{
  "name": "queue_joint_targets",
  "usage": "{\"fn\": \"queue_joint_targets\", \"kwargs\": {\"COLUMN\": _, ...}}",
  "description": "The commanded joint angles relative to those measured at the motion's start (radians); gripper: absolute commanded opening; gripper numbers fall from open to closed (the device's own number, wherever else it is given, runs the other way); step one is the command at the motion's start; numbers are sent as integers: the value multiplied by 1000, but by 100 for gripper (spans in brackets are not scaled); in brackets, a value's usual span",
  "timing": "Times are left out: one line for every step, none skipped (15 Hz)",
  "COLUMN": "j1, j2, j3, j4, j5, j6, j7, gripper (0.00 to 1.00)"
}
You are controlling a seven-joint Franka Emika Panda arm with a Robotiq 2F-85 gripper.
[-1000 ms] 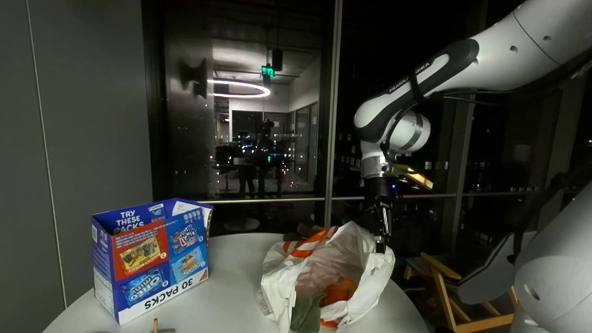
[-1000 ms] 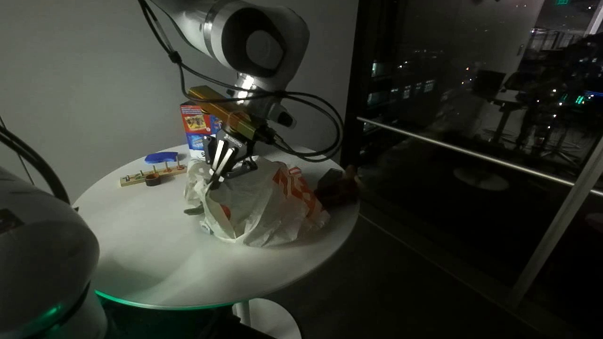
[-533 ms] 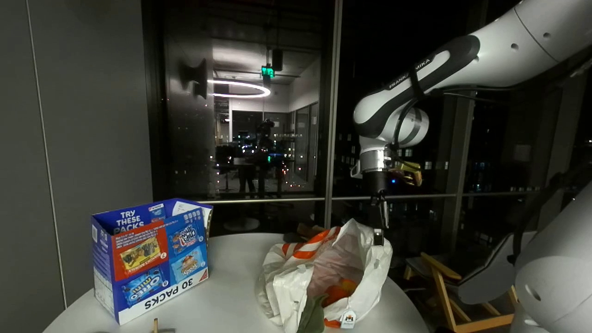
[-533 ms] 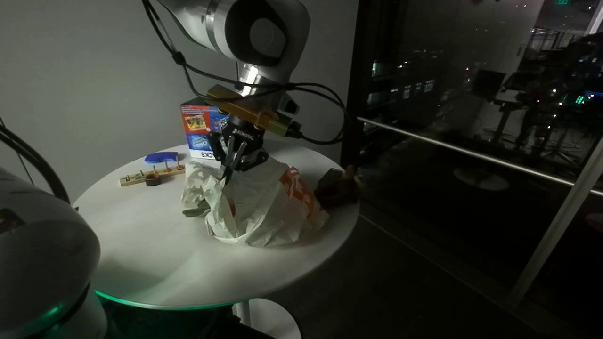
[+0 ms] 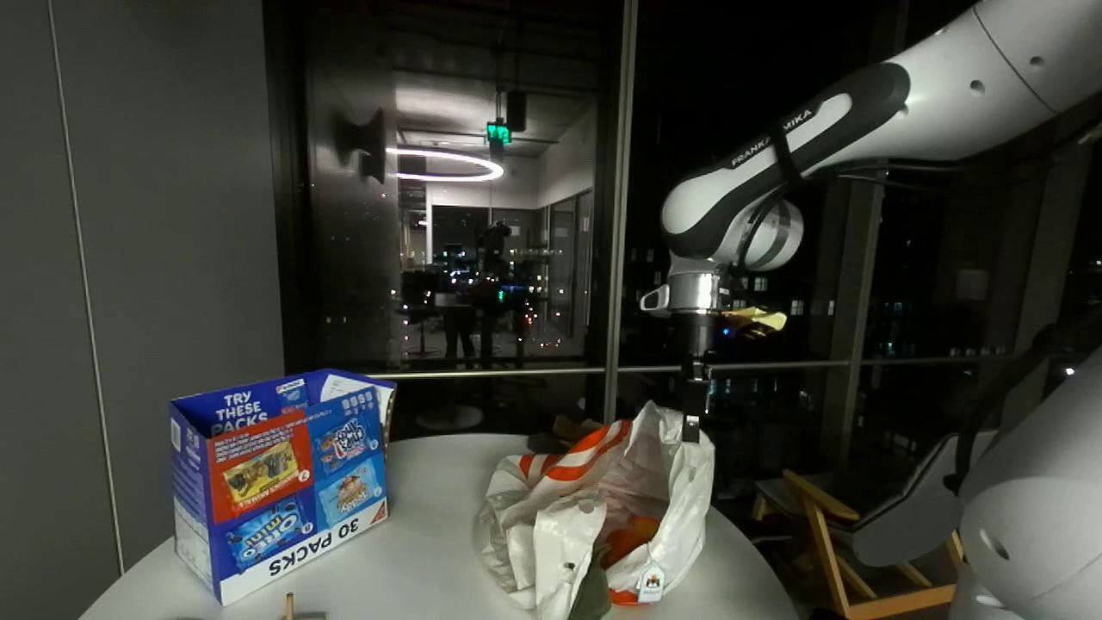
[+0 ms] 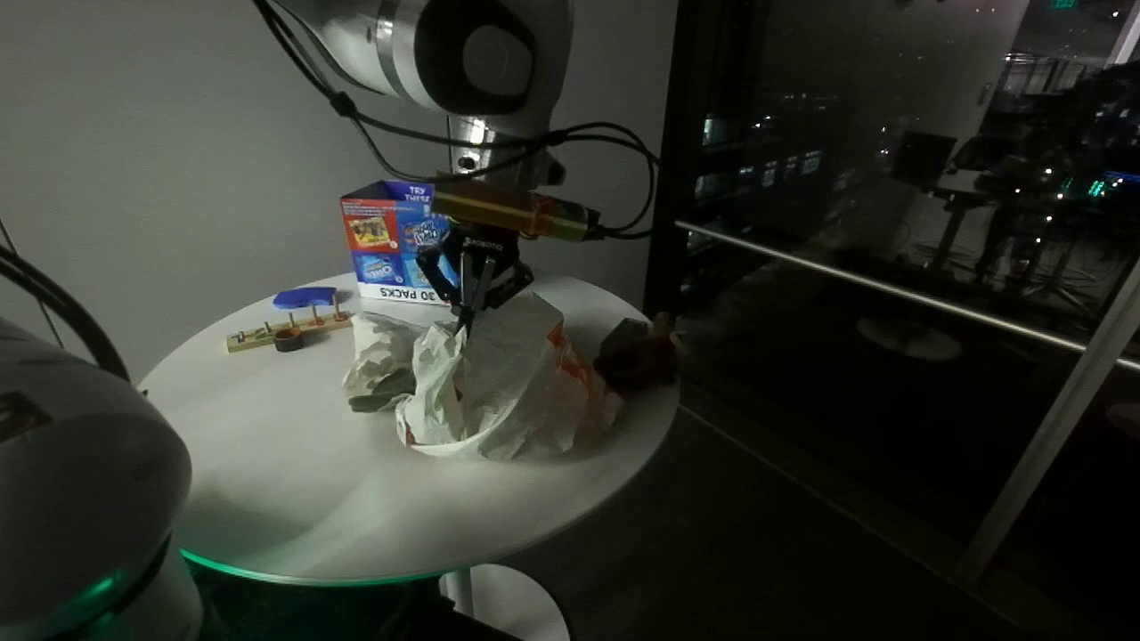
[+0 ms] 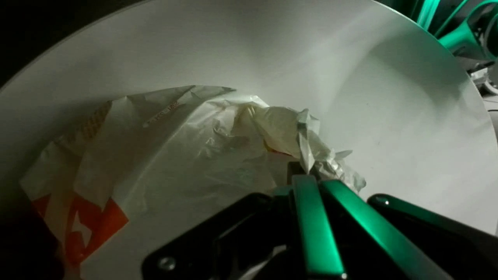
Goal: Put the yellow containers and radish in the plastic bag.
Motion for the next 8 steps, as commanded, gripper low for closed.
{"fn": "queue_joint_targets", "kwargs": {"j1": -9, "j2": -153, "j3": 13, "j4": -103, "j5": -51, "j6": 23, "j7": -23, "gripper": 1}}
{"fn": "queue_joint_targets", "kwargs": {"j1": -8, "j2": -165, "j3": 12, "j4": -112, "j5": -58, "j6": 6, "j7": -17, "gripper": 1}}
{"fn": "queue_joint_targets", "kwargs": {"j1": -8, "j2": -178, "j3": 16, "j4": -125, "j5": -68, "j6": -3, "j7": -1, "gripper": 20}}
{"fn": "queue_joint_targets", "kwargs": {"j1": -9, "j2": -172, "j3": 16, "j4": -131, "j5": -83, "j6": -18, "j7": 5, "gripper": 29}}
{"fn": "queue_joint_targets", "kwargs": {"j1": -12, "j2": -161, "j3": 22, "j4": -134, "j5": -106, "j6": -33, "j7": 15, "gripper": 34}}
{"fn": "queue_joint_targets", "kwargs": {"j1": -10, "j2": -142, "j3": 26, "j4": -137, "j5": -129, "j6": -41, "j7": 19, "gripper": 43}}
{"fn": "queue_joint_targets", "kwargs": {"j1": -16, "j2": -126, "j3": 36, "j4": -145, "j5": -158, "j6": -40, "j7": 46, "gripper": 50}}
{"fn": "queue_joint_targets", "kwargs": {"j1": -23, "j2": -110, "j3": 49, "j4": -156, "j5": -201, "j6": -36, "j7": 72, "gripper": 58}}
